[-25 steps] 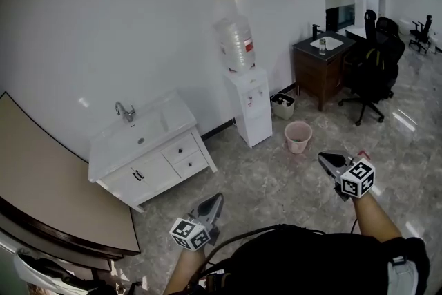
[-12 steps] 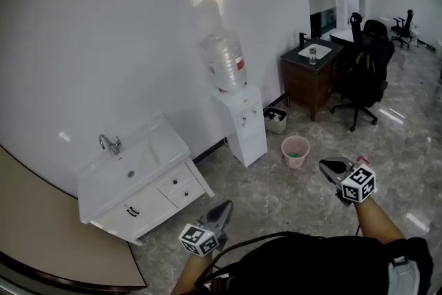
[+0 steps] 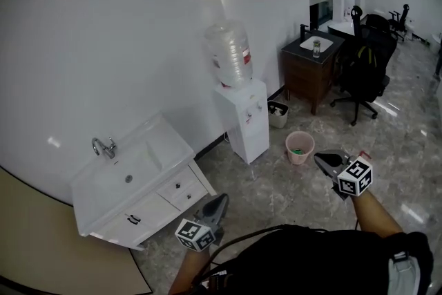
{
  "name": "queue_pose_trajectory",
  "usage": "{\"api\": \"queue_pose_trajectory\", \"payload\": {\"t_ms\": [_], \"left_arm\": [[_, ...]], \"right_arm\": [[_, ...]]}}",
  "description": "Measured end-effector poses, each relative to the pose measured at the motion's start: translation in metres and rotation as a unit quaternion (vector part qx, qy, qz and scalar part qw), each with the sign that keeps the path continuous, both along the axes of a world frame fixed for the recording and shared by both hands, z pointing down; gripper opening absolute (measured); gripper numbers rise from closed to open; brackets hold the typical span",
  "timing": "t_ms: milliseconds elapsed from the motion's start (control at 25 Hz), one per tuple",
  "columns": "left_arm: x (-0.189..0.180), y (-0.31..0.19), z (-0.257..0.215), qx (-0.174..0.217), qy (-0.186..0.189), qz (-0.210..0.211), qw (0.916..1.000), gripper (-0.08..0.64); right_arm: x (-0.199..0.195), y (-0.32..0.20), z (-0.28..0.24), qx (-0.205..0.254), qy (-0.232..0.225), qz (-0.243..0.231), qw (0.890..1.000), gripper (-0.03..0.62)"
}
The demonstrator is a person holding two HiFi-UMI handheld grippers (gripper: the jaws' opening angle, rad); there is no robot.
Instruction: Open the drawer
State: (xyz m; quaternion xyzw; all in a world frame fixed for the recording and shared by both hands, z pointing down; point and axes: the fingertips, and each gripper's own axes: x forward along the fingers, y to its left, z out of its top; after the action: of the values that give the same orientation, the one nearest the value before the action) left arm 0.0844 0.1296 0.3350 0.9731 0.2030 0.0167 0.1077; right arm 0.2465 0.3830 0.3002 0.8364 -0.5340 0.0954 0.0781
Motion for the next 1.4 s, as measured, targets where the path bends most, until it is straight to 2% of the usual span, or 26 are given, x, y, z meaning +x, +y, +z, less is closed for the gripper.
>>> {"api": "queue_pose_trajectory", "payload": {"t_ms": [400, 680, 880, 1080, 1200, 1400], "left_arm": [[0.016, -0.065, 0.01, -0.007, -0.014, -0.055, 0.9984, 0.0], [0.052, -0.073, 0.003, 0.011, -0.009, -0.105, 0.9944, 0.0], [0.103, -0.06, 0.002, 0.002, -0.016, -0.148, 0.9888, 0.0], [0.172, -0.041, -0.005, -0.005, -0.009, -0.178, 0.984, 0.0], [0.208, -0.026, -0.005, -0.005, -0.008, -0.183, 0.9831, 0.0], [0.25, -0.019, 0.001, 0.003, -0.027, -0.187, 0.9821, 0.0]], "right_arm": [[0.045, -0.084, -0.002, -0.001, -0.001, -0.056, 0.998, -0.003], [0.111, -0.103, 0.0, 0.011, -0.001, -0.098, 0.995, -0.003], [0.181, -0.104, -0.002, 0.018, -0.002, -0.135, 0.991, -0.003], [0.257, -0.099, 0.0, 0.016, -0.003, -0.165, 0.986, -0.003], [0.294, -0.095, 0.006, 0.02, -0.006, -0.176, 0.984, -0.003], [0.34, -0.099, 0.012, 0.026, -0.016, -0.183, 0.983, -0.003]]}}
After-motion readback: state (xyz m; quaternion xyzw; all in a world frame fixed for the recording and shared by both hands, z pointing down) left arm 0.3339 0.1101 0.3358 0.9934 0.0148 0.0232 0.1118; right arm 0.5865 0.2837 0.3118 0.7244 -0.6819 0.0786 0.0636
